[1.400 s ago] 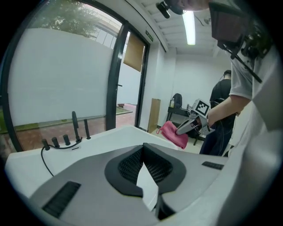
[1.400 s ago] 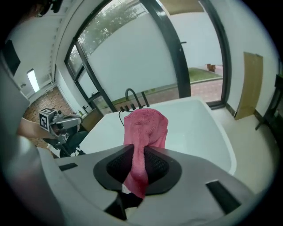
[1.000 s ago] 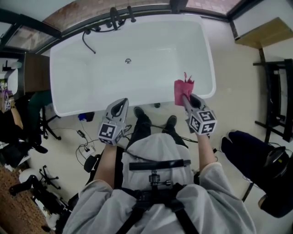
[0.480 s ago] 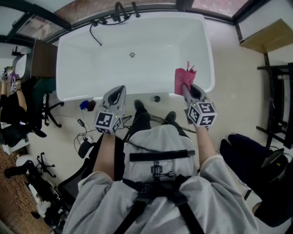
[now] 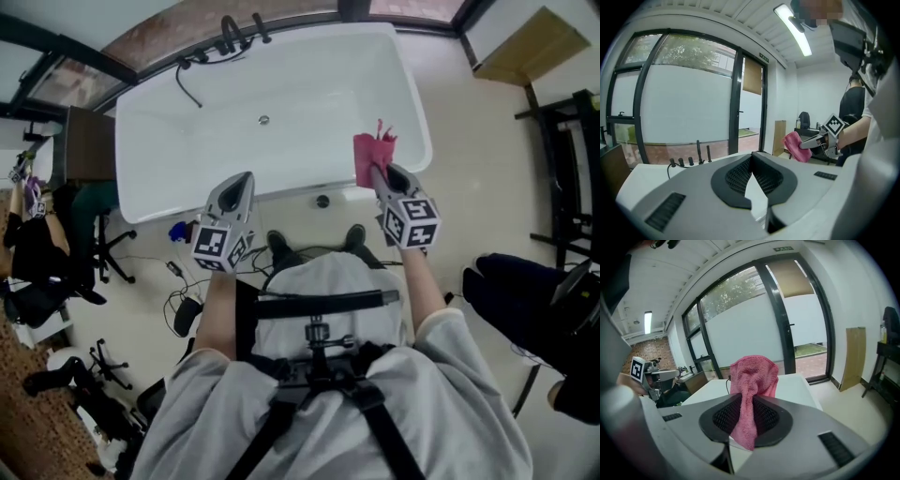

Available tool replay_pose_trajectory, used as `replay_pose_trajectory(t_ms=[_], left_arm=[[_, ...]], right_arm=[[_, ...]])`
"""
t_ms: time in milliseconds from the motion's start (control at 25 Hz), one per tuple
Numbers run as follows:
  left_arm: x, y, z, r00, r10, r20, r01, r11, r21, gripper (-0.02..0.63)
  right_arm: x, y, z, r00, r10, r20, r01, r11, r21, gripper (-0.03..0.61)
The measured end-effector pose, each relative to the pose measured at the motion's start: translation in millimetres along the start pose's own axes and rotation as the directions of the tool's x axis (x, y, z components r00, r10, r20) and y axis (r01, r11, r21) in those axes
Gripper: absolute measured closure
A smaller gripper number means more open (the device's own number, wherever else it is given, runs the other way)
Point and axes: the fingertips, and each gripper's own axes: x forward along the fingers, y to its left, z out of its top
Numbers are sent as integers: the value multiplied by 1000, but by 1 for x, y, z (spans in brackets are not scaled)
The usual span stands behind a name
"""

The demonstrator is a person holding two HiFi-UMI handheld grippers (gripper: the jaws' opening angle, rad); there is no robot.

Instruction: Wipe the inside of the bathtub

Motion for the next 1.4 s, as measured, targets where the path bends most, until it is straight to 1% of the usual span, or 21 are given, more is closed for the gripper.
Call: replay_pose_trajectory(t_ms=[160,400,520,640,760,840,1000,1200,1400], left_arm=[[-11,16,2,1000,-22,8,22,1000,-1,611],[-46,56,-15,1000,9,3,-9,999,-38,611],[-51,61,-22,1000,26,3,-26,998,-48,611],[-49,67,-23,999,33,5,-33,998,-62,611],[-51,78,-24,999,42,-3,-42,996,-76,611],[-51,80,-25,999,42,-5,-42,996,-78,611],[-47,71,-24,999,39,-5,-39,996,-75,611],[-40,67,-15,999,36,-3,-36,997,-72,611],[-34,70,-26,999,49,-11,-49,996,-78,611]], right_arm=[[3,16,-2,999,-33,-3,33,999,9,505],[16,50,-8,998,-54,-13,54,999,-1,508],[17,50,-14,998,-61,-32,60,998,-20,509],[21,48,-11,997,-60,-44,59,998,-27,509],[31,55,-7,997,-55,-55,53,998,-39,509],[36,58,-4,997,-51,-57,48,998,-46,509],[33,51,-6,997,-45,-57,43,998,-43,509],[36,47,0,998,-32,-59,29,998,-53,509],[43,48,-3,998,-9,-60,5,997,-71,509]])
